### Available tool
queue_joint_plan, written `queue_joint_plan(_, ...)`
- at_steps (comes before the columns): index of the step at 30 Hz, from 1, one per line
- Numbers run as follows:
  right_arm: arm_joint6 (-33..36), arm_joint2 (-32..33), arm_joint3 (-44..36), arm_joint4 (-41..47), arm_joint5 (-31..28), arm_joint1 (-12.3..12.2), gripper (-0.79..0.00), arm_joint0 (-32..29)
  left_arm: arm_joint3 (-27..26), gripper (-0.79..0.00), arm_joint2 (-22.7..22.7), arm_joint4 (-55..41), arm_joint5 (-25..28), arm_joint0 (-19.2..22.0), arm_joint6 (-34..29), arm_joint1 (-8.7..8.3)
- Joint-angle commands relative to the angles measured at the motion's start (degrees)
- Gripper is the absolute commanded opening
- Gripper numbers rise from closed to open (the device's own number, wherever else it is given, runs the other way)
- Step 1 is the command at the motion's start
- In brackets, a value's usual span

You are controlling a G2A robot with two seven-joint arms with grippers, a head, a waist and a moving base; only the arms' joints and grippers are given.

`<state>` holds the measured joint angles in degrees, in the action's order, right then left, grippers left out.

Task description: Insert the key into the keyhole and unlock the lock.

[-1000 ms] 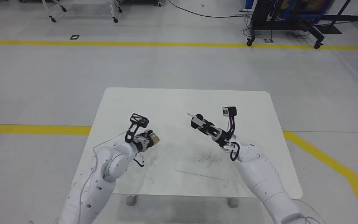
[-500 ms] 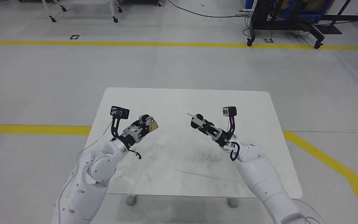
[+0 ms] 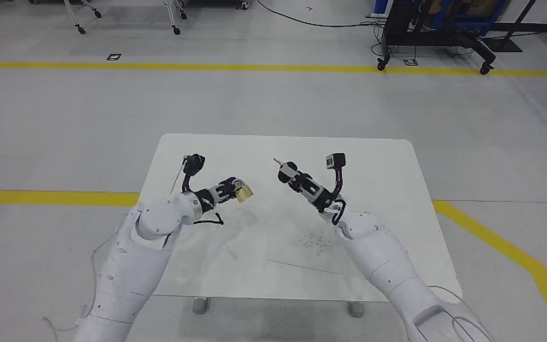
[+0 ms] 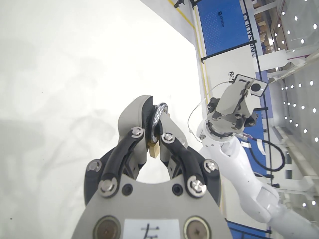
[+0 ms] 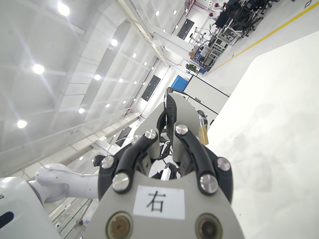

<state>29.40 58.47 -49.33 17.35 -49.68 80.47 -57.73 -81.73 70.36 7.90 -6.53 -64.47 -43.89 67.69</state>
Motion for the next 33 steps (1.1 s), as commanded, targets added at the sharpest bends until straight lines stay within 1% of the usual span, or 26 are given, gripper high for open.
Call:
queue_joint_plan(1, -2.1, -0.2, 0.5, -1.6, -0.4, 0.2, -0.785, 0.5, 3.4, -0.785, 0.5, -6.0, -1.2, 2.7, -0.2, 0.42)
queue_joint_plan(3, -3.9, -0.3, 0.4, -3.7, -0.3, 0.4, -0.785, 0.7, 4.2, -0.785, 0.6, -7.4, -1.0, 3.4, -0.1, 0.56)
queue_joint_plan(10, -3.9, -0.3, 0.4, -3.7, -0.3, 0.4, -0.785, 0.7, 4.0, -0.785, 0.6, -7.6, -0.8, 3.3, 0.3, 0.58)
queue_joint_plan(12, -3.9, -0.3, 0.4, -3.7, -0.3, 0.4, -0.785, 0.7, 3.9, -0.785, 1.3, -12.7, 0.1, 1.5, 1.7, 0.86)
queue_joint_plan(13, -4.4, -0.3, 0.2, -3.8, 0.5, 0.4, -0.785, 0.5, 4.5, -0.785, 1.8, -16.7, 0.6, 1.0, 1.2, 1.04)
queue_joint_plan(15, -7.6, -0.6, -1.3, -3.3, 3.7, 0.8, -0.785, -0.3, 6.5, -0.785, 2.4, -23.3, 1.4, 0.8, -1.2, 1.32)
queue_joint_plan(19, -8.9, -2.3, -3.3, -4.7, 6.7, 1.4, -0.785, -1.5, 10.0, -0.785, 3.3, -28.7, 3.2, 2.9, -3.9, 1.52)
queue_joint_plan(21, -10.8, -2.5, -4.3, -6.1, 8.3, 1.5, -0.785, -2.3, 11.4, -0.785, 3.5, -31.3, 4.0, 3.9, -5.5, 1.64)
queue_joint_plan(26, -13.7, -3.0, -10.0, -11.5, 12.0, 1.4, -0.785, -4.8, 14.2, -0.785, 3.0, -33.4, 4.9, 5.4, -7.6, 1.79)
queue_joint_plan(30, -14.9, -2.9, -14.7, -14.7, 14.7, 1.2, -0.785, -7.2, 14.8, -0.785, 3.4, -33.3, 6.4, 5.5, -4.8, 1.8)
queue_joint_plan(33, -17.0, -3.5, -17.3, -16.6, 18.4, 1.3, -0.785, -8.8, 14.2, -0.785, 3.7, -34.0, 7.8, 4.8, -3.2, 1.85)
